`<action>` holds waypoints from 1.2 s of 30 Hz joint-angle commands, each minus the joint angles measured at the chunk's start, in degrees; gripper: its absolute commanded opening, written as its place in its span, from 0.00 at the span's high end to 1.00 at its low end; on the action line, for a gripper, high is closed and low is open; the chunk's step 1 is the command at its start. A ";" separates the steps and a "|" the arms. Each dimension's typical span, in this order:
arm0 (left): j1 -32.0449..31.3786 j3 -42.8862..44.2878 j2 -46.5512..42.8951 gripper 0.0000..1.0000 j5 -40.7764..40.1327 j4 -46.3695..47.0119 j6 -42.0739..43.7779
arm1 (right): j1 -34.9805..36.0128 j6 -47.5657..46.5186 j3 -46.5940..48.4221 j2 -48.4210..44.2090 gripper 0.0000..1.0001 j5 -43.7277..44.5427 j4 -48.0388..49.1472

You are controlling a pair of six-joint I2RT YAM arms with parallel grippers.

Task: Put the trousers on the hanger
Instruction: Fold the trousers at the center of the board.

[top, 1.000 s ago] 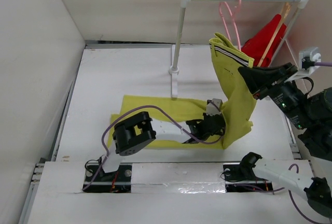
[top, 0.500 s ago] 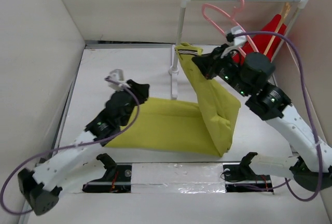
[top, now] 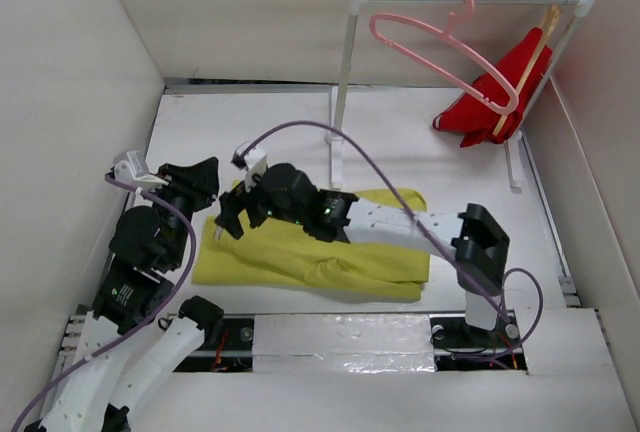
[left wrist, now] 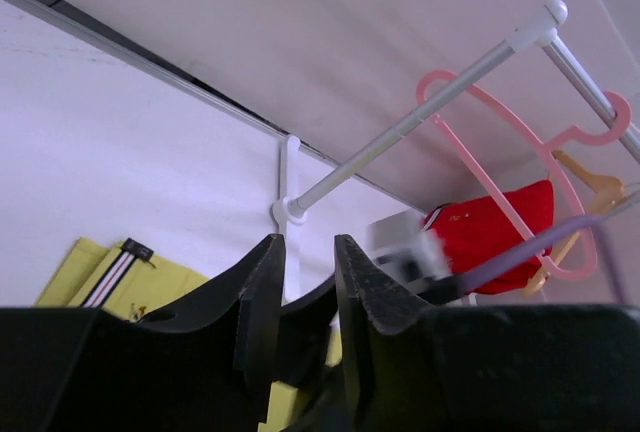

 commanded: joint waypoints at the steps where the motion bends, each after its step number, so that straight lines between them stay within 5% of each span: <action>1: 0.24 0.05 -2.69 0.75 -2.38 -3.24 0.43 | 0.65 3.41 -0.24 -0.22 0.03 -3.61 9.71; 4: 0.24 -3.28 -4.71 0.72 -2.13 -3.25 -0.72 | 0.12 2.27 -7.70 -6.01 0.02 -3.62 11.48; 7: 0.24 -9.69 -5.42 0.71 1.64 0.43 -2.82 | -1.02 1.04 -19.56 -15.29 0.24 -3.01 13.42; 8: 0.24 -14.15 -4.63 0.71 5.48 2.27 -3.35 | -1.63 0.95 -22.81 -18.04 0.59 -0.65 13.33; 9: 0.24 -16.19 -3.75 0.71 7.61 6.38 -3.88 | -2.25 1.12 -29.89 -20.94 0.80 0.59 13.33; 11: 0.24 -21.45 0.36 0.71 12.70 12.36 -5.37 | -3.39 2.87 -40.70 -29.43 1.00 3.49 13.42; 19: -3.81 -28.25 17.07 0.71 15.54 29.61 -8.71 | -11.56 10.87 -66.68 -54.61 1.00 8.86 5.89; 24: -3.81 -30.88 27.71 0.70 11.25 32.79 -12.40 | -24.82 14.75 -77.94 -63.85 0.99 6.33 5.15; 27: -3.02 -33.86 26.59 0.70 8.60 31.91 -16.44 | -32.80 12.92 -79.61 -60.10 0.98 0.44 9.80; 36: 0.15 -43.01 7.61 0.68 1.31 21.56 -24.71 | -41.10 7.98 -68.47 -20.99 0.98 -18.89 31.25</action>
